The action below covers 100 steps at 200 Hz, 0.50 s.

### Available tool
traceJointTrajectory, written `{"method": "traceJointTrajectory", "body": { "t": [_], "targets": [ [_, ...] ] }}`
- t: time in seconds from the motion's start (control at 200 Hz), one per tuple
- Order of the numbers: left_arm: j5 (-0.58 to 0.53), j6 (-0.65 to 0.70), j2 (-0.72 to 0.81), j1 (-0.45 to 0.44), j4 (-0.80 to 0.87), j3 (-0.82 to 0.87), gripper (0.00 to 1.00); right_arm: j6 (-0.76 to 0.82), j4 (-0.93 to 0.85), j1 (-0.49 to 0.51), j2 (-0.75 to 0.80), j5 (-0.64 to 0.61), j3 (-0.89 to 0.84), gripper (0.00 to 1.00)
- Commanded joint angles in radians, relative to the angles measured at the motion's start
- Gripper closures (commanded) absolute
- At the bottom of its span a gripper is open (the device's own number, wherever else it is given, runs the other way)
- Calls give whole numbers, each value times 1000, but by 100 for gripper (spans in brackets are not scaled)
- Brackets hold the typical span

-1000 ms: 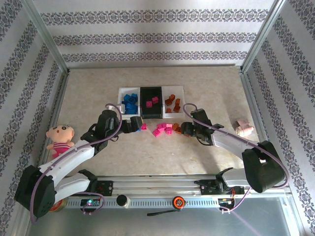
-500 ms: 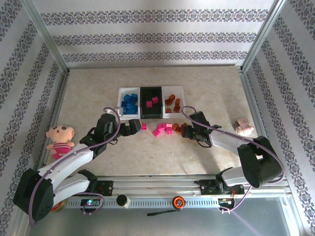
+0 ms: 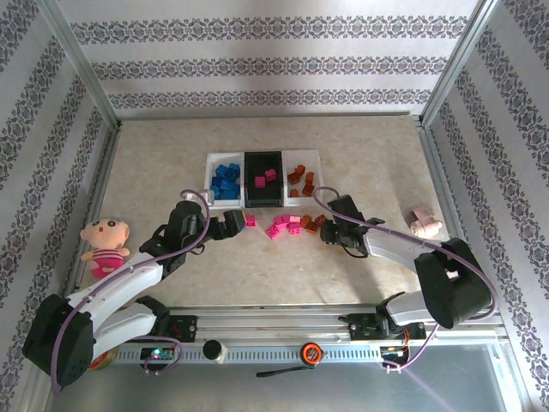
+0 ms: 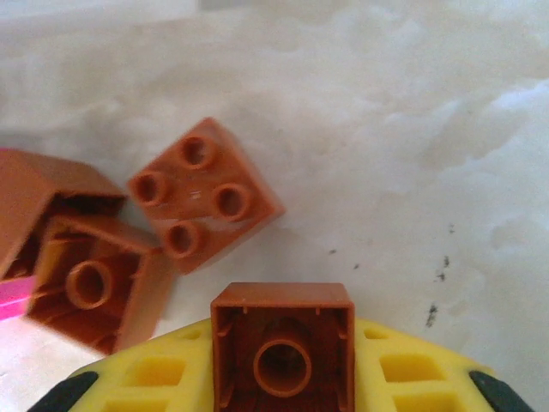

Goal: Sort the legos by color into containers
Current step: Pick up the lego from the center of the table.

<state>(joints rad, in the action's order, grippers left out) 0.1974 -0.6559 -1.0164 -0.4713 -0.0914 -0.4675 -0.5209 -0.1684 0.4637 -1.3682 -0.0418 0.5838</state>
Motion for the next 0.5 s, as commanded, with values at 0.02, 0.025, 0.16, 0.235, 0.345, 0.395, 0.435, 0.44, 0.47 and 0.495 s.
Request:
{"method": "traceJointTrajectory", "body": {
  "t": [0.02, 0.025, 0.16, 0.235, 0.345, 0.395, 0.435, 0.44, 0.47, 0.495],
  "targets": [
    [-19, -1, 26, -11, -36, 30, 0, 37, -32, 44, 126, 13, 28, 75],
    [-19, -1, 26, -11, -36, 31, 0, 39, -33, 45, 127, 14, 30, 75],
    [-19, -1, 39, -12, -37, 56, 0, 71, -33, 85, 144, 29, 143, 76],
    [-16, -3, 48, -11, -45, 70, 0, 87, -28, 83, 79, 30, 229, 76],
    [-13, -12, 62, -10, -45, 80, 0, 101, -22, 71, -64, 15, 361, 76],
    [-10, -16, 68, -10, -44, 84, 0, 98, -14, 51, -130, 14, 416, 76],
    [-7, -16, 71, -10, -44, 87, 0, 95, -10, 42, -183, 9, 459, 75],
    [-6, -17, 73, -10, -43, 88, 0, 95, -10, 41, -188, 8, 465, 75],
    [-6, -19, 76, -12, -44, 90, 0, 95, -10, 34, -226, 2, 498, 75],
    [-6, -20, 76, -11, -42, 90, 0, 95, -13, 28, -255, -4, 526, 74]
  ]
}}
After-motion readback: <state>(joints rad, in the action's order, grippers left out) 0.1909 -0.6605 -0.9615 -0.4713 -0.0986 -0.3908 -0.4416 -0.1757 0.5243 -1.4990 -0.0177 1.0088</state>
